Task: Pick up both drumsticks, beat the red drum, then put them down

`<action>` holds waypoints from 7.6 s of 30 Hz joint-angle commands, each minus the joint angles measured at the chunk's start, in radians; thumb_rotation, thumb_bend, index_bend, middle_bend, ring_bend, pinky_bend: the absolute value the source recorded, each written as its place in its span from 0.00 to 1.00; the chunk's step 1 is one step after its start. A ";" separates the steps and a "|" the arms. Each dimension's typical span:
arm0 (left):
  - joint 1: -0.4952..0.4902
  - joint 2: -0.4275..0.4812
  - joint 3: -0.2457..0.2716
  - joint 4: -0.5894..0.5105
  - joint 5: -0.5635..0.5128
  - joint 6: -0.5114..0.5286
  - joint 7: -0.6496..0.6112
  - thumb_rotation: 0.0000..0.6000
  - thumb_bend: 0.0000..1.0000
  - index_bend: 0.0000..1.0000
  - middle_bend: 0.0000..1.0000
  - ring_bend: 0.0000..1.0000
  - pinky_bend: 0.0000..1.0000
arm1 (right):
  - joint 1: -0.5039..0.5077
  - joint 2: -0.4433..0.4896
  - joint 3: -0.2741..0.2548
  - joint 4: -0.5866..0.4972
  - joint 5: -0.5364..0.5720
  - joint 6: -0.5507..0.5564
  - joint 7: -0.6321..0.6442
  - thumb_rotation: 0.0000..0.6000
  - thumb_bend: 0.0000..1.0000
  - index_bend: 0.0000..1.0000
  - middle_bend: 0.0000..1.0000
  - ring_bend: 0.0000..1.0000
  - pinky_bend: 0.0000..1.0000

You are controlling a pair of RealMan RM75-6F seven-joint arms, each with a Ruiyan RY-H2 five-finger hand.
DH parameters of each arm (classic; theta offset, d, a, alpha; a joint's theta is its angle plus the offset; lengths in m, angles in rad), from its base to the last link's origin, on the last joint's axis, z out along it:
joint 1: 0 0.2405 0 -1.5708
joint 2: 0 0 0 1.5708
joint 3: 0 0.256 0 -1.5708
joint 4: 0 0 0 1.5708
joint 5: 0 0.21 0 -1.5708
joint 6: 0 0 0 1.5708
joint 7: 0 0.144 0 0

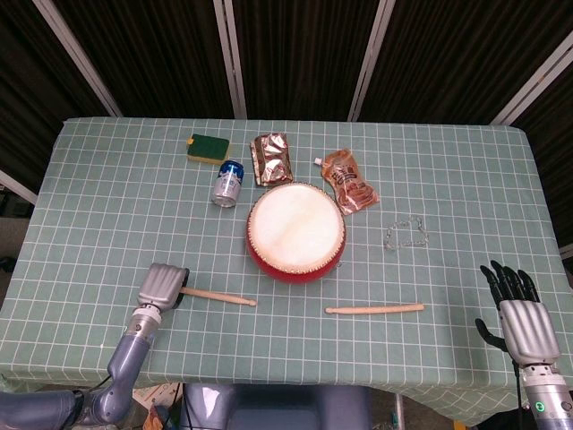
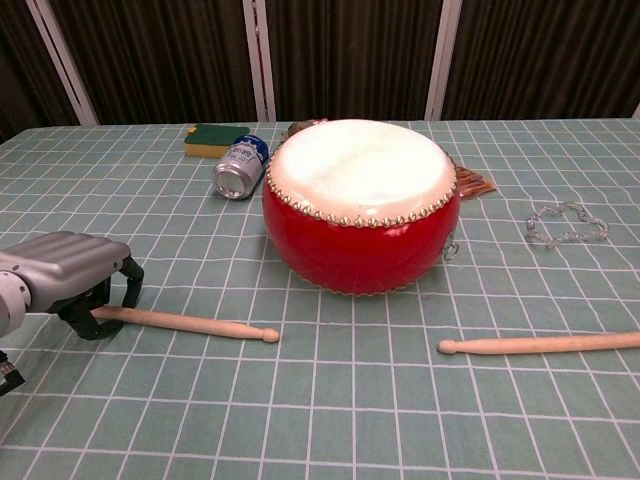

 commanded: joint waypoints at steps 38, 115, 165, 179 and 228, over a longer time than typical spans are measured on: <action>0.232 0.512 0.011 -0.446 0.381 0.207 -0.533 1.00 0.56 0.79 1.00 1.00 1.00 | 0.123 -0.062 0.001 -0.119 0.036 -0.188 -0.282 1.00 0.35 0.43 1.00 1.00 1.00; 0.249 0.501 -0.009 -0.426 0.370 0.151 -0.509 1.00 0.56 0.79 1.00 1.00 1.00 | 0.267 -0.417 0.029 0.157 0.440 -0.258 -0.560 1.00 0.47 0.85 1.00 1.00 1.00; 0.100 0.555 -0.183 -0.415 0.253 0.063 -0.460 1.00 0.57 0.80 1.00 1.00 1.00 | 0.349 0.294 0.213 -0.313 0.609 -0.538 0.353 1.00 0.64 0.96 1.00 1.00 1.00; -0.127 0.495 -0.280 -0.302 -0.007 -0.059 -0.304 1.00 0.57 0.80 1.00 1.00 1.00 | 0.481 0.303 0.249 -0.306 0.776 -0.606 0.278 1.00 0.64 0.96 1.00 1.00 1.00; -0.334 0.442 -0.276 -0.165 -0.164 -0.121 -0.334 1.00 0.57 0.80 1.00 1.00 1.00 | 0.744 0.165 0.182 -0.263 0.965 -0.608 0.070 1.00 0.64 0.96 1.00 1.00 1.00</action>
